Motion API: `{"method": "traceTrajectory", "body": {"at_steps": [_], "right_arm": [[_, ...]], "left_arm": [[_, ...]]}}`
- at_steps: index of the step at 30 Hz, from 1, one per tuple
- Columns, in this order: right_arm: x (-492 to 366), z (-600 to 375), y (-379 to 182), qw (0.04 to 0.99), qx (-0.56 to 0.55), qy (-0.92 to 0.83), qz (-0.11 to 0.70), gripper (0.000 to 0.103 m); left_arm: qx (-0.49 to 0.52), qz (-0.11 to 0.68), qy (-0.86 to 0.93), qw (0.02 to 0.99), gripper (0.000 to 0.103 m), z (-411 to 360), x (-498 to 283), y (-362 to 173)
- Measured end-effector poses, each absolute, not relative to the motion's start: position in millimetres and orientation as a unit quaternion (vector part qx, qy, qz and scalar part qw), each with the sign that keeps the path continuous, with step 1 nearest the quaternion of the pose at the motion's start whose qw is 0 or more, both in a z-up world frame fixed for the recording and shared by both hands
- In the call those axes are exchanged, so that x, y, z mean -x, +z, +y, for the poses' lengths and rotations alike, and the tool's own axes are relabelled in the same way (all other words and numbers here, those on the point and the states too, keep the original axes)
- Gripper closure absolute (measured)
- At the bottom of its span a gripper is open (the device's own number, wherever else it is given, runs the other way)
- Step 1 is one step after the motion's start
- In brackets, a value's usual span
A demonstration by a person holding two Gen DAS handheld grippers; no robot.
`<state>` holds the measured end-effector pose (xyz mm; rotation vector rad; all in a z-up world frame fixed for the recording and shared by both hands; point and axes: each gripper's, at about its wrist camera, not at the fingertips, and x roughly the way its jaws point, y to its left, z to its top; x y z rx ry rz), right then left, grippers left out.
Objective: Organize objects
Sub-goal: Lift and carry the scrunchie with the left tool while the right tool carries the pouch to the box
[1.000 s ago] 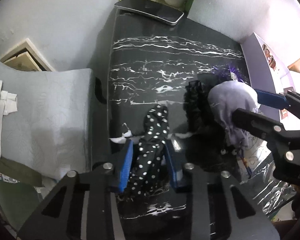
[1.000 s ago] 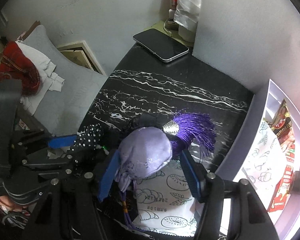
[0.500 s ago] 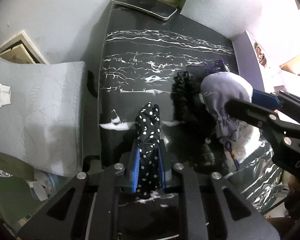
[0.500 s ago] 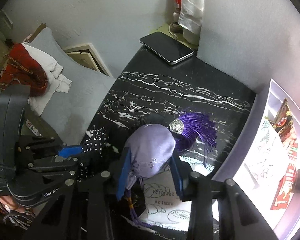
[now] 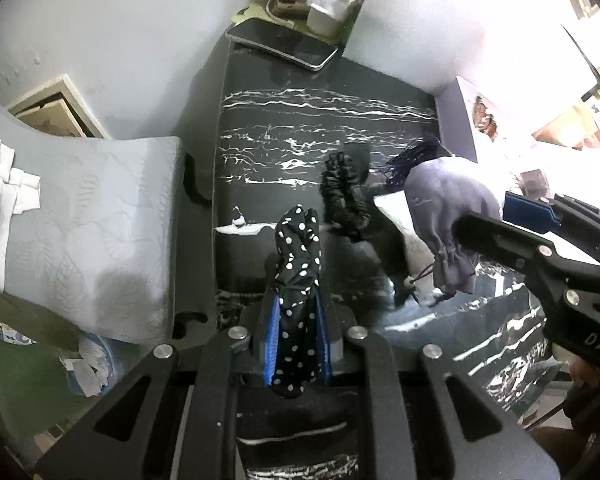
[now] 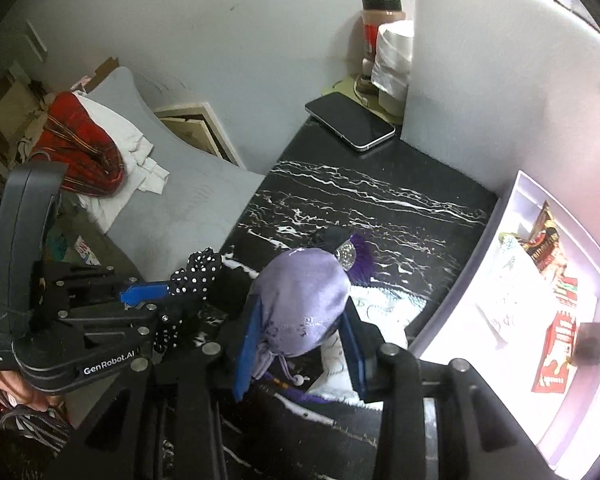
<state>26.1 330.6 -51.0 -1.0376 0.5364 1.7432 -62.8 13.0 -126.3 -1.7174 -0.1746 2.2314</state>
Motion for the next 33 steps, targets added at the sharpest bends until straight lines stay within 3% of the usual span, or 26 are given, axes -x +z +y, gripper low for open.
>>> {"method": "traceTrajectory", "body": {"at_steps": [14, 33], "right_arm": [[-39.9, 262.2, -21.7, 0.513, 0.408, 0.726, 0.208, 0.065], [-90.2, 181.8, -10.8, 0.576, 0.371, 0.689, 0.236, 0.065]], "left_arm": [[0.577, -0.046, 0.794, 0.184, 0.088, 27.2, 10.7, -76.1], [0.567, 0.015, 0.780, 0.264, 0.088, 92.5, -39.0, -57.5]]}}
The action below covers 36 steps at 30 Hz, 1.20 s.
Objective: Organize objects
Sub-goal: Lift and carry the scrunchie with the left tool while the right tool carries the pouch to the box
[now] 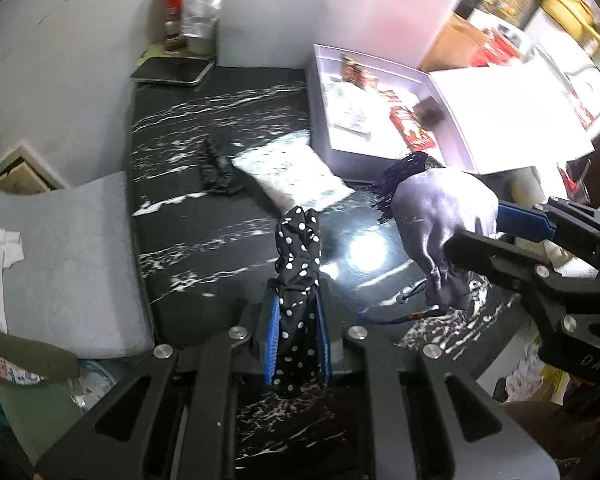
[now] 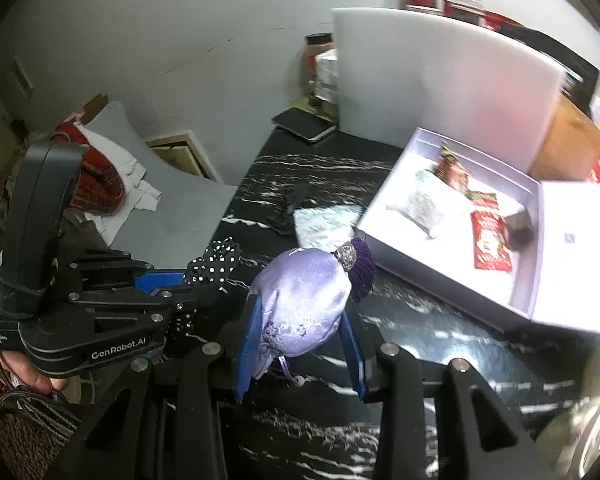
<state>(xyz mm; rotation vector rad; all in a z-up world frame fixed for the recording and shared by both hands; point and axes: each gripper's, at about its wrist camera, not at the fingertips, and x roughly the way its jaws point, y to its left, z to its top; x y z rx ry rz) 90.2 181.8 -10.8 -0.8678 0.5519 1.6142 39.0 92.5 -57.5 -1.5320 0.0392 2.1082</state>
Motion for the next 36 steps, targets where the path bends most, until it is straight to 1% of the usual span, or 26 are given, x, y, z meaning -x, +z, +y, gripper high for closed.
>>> {"method": "traceTrajectory", "body": {"at_steps": [12, 20, 36], "right_arm": [[-137.4, 145.0, -9.6, 0.625, 0.344, 0.646, 0.270, 0.065], [-169.6, 133.9, -7.6, 0.645, 0.333, 0.623, 0.292, 0.065], [-212.3, 170.9, 4.4, 0.635, 0.346, 0.623, 0.298, 0.065]], "left_arm": [[0.565, 0.067, 0.756, 0.324, 0.088, 158.1, -63.0, -55.9], [0.559, 0.094, 0.748, 0.345, 0.088, 198.6, -69.0, -55.0], [0.571, 0.098, 0.745, 0.330, 0.088, 251.3, -36.1, -56.7]]}}
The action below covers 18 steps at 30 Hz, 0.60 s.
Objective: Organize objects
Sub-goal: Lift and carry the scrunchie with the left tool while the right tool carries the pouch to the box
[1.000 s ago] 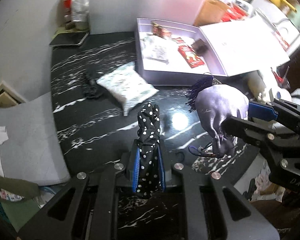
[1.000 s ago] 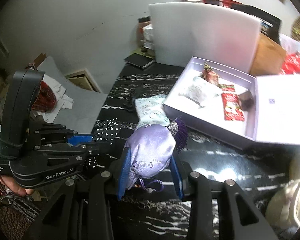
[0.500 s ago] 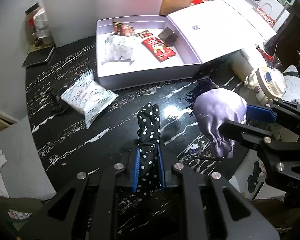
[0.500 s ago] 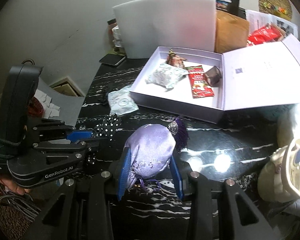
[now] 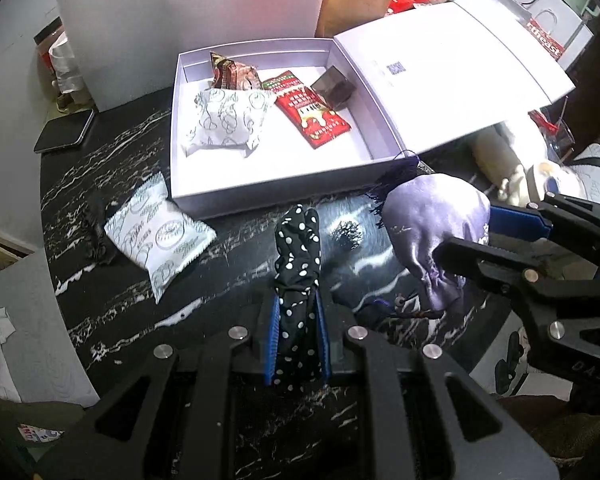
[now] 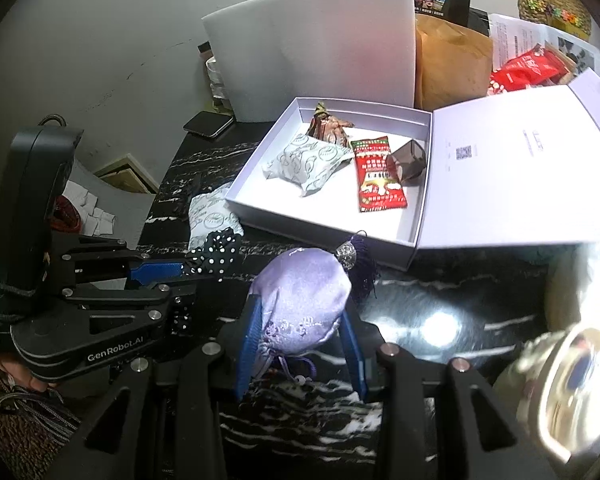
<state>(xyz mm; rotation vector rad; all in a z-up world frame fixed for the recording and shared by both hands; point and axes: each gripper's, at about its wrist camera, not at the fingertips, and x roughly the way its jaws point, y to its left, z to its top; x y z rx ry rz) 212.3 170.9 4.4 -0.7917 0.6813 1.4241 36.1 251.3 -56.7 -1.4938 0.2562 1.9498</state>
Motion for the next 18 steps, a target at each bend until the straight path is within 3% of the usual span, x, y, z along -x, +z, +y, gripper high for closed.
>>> {"method": "traceTrajectory", "body": {"at_steps": [18], "right_arm": [[-232.9, 232.1, 15.2, 0.620, 0.365, 0.626, 0.301, 0.065]], "left_arm": [[0.575, 0.096, 0.756, 0.299, 0.088, 273.9, 27.9, -57.9]]}}
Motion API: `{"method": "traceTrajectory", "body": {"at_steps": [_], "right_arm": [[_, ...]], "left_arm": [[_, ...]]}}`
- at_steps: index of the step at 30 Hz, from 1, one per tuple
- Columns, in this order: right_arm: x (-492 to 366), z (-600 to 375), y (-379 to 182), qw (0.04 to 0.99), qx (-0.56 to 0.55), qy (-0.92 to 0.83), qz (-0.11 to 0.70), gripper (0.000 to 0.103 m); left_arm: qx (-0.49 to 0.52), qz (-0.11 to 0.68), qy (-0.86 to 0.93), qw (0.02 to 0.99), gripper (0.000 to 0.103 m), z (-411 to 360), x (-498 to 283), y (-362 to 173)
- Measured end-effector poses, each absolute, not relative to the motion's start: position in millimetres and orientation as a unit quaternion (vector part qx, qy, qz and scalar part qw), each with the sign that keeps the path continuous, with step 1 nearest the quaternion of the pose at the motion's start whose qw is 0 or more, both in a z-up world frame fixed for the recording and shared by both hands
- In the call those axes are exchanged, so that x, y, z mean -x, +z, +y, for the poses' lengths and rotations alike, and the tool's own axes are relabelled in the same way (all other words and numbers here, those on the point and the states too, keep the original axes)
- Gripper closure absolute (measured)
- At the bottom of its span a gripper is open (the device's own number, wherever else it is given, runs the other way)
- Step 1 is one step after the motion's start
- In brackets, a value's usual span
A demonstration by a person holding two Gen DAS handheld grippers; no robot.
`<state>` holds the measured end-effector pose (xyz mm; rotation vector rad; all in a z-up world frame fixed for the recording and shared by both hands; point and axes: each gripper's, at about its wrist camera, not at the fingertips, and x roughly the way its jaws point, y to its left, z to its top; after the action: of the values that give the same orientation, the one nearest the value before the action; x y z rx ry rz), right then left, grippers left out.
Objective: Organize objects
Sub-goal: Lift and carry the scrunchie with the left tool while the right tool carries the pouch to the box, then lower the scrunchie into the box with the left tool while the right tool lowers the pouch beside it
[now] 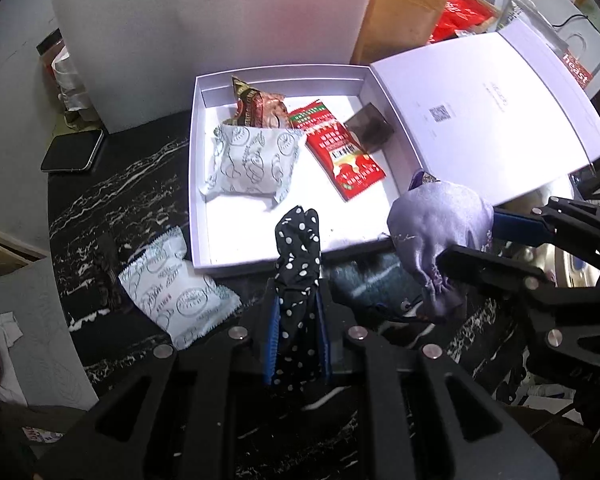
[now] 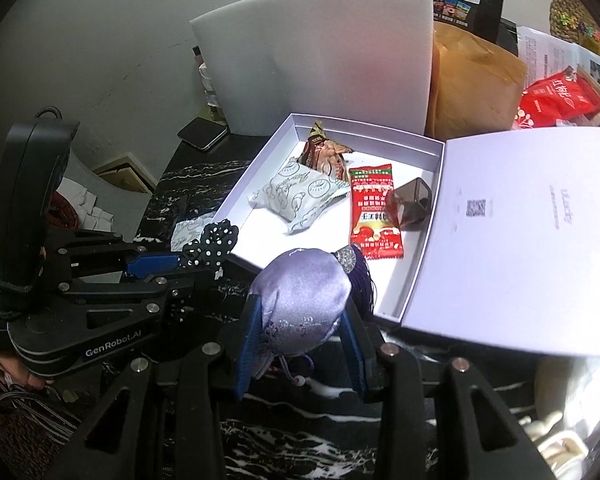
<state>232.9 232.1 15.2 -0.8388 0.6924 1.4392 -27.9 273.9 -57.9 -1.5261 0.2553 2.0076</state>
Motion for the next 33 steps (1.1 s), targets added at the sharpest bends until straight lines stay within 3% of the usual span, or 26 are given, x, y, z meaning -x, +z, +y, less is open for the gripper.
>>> {"method": "traceTrajectory", "body": {"at_steps": [33], "right_arm": [[-272.5, 342.7, 9.3, 0.644, 0.357, 0.597, 0.319, 0.065]], "left_arm": [[0.555, 0.116, 0.769, 0.295, 0.088, 317.7, 151.0, -78.7]]}}
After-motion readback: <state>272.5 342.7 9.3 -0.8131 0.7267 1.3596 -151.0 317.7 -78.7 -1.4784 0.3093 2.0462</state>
